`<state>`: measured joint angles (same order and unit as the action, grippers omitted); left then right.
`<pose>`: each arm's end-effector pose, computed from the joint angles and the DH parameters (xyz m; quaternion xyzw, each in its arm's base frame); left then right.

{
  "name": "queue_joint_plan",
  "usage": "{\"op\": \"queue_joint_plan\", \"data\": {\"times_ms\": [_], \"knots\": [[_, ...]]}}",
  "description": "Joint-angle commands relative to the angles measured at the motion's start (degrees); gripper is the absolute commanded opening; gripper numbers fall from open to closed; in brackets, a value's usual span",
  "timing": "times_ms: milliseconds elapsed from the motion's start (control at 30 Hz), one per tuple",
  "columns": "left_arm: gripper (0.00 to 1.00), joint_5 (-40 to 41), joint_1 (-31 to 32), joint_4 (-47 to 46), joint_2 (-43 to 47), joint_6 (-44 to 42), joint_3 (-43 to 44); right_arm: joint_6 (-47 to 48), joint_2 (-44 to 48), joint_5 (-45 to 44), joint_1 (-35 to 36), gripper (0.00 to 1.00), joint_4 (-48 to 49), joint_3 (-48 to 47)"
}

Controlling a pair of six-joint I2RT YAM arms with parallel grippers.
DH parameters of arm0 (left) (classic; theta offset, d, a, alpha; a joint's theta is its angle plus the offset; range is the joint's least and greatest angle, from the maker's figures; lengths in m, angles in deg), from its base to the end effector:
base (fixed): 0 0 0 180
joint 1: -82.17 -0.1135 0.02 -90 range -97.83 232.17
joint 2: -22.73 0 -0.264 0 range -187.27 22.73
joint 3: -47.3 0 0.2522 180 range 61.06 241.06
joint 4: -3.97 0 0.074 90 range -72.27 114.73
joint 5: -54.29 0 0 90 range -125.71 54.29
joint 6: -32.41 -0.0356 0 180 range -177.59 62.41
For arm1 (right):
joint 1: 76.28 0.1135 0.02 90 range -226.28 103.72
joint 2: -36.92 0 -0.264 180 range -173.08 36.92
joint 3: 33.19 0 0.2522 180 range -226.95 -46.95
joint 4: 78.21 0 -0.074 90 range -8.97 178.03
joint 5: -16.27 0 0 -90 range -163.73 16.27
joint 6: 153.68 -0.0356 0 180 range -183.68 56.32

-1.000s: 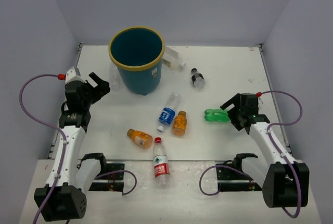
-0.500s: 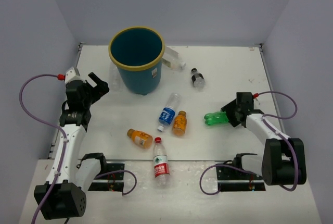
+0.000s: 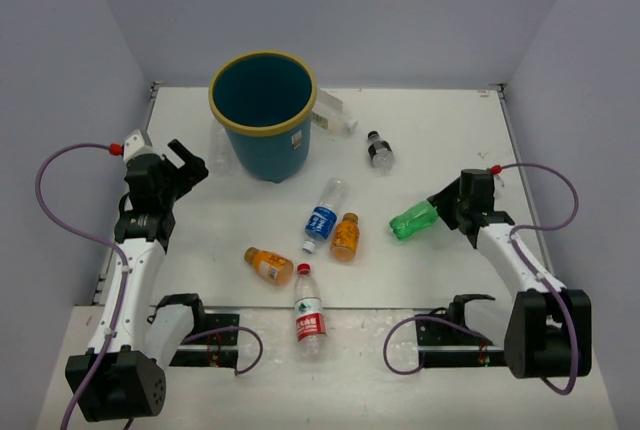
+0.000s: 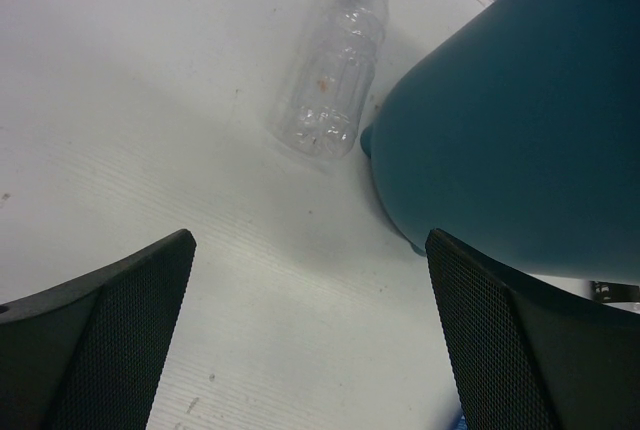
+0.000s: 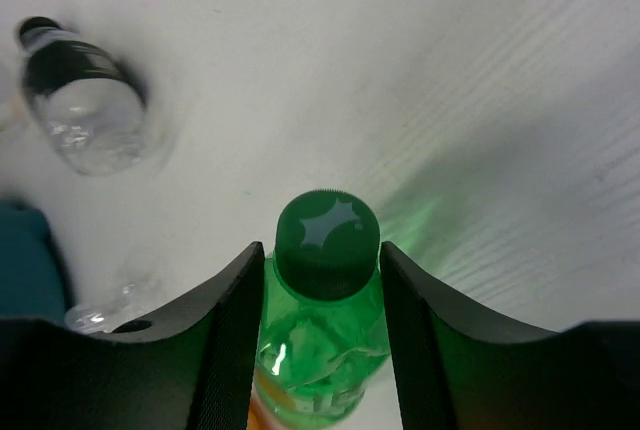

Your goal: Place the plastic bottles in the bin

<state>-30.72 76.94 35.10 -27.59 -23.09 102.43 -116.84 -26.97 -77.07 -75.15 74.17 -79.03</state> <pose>0.1997 0.0214 0.2893 -0.3100 0.7904 -0.0974 0.5193 0.2201 0.0023 0.1941 0.4159 0.8271 0.1480 0.3479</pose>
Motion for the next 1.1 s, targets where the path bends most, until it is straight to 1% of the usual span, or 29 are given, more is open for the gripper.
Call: {"op": "queue_joint_plan", "data": {"times_ms": [0,67,167,233,300,400,600,633,667,733,767,800,833,867,967,1067], "knots": [[1.0,0.7,-0.1,-0.8,-0.8,0.5,0.9,6.5,8.0,2.8,0.5,0.0,1.3,-9.7],[1.0,0.6,-0.1,-0.6,-0.9,0.3,1.2,7.8,10.6,4.3,0.9,0.0,1.6,-12.3],[1.0,0.8,-0.1,-0.4,-0.8,0.3,1.4,10.2,12.1,6.7,1.8,0.0,2.8,-16.4],[1.0,0.9,-0.1,-0.4,-0.4,0.3,1.4,12.9,12.0,6.4,3.8,0.0,2.5,-20.5],[1.0,1.0,-0.1,-0.3,0.0,0.2,1.2,14.4,11.3,4.2,5.4,0.0,0.9,-23.0],[1.0,0.9,0.0,-0.2,0.3,0.2,1.2,15.5,10.4,2.1,5.8,0.0,-1.5,-22.9],[1.0,0.2,-0.1,-0.4,-0.1,0.2,1.2,17.6,5.8,3.2,5.8,0.0,-2.6,-21.4],[1.0,0.3,-0.1,-0.4,-0.1,0.2,1.1,18.8,3.6,4.5,5.7,0.02,-3.3,-22.1],[1.0,0.4,-0.1,-0.3,-0.1,0.2,1.0,19.2,1.3,4.6,5.8,0.14,-4.6,-23.2],[1.0,0.6,-0.1,-0.3,0.0,0.3,1.1,20.4,-2.1,4.8,5.8,0.43,-6.2,-25.9],[1.0,0.7,-0.1,-0.1,0.0,0.3,1.1,20.3,-5.5,4.6,5.8,0.58,-6.7,-26.9],[1.0,0.9,-0.1,-0.1,0.1,0.3,1.1,20.1,-7.4,3.8,5.7,0.82,-7.2,-28.8],[1.0,1.0,-0.1,-0.1,0.1,0.2,1.1,20.1,-9.9,3.6,5.7,0.93,-7.8,-30.3],[1.0,1.2,-0.1,0.0,0.1,0.2,1.2,20.1,-12.0,2.7,5.7,0.99,-8.7,-31.6],[1.0,1.6,-0.1,0.1,-0.2,0.1,1.2,20.5,-19.6,0.8,5.8,0.99,-10.6,-35.9],[1.0,1.9,-0.1,0.0,-0.7,0.0,1.3,20.6,-26.8,-2.2,5.7,0.99,-14.0,-42.6]]}}
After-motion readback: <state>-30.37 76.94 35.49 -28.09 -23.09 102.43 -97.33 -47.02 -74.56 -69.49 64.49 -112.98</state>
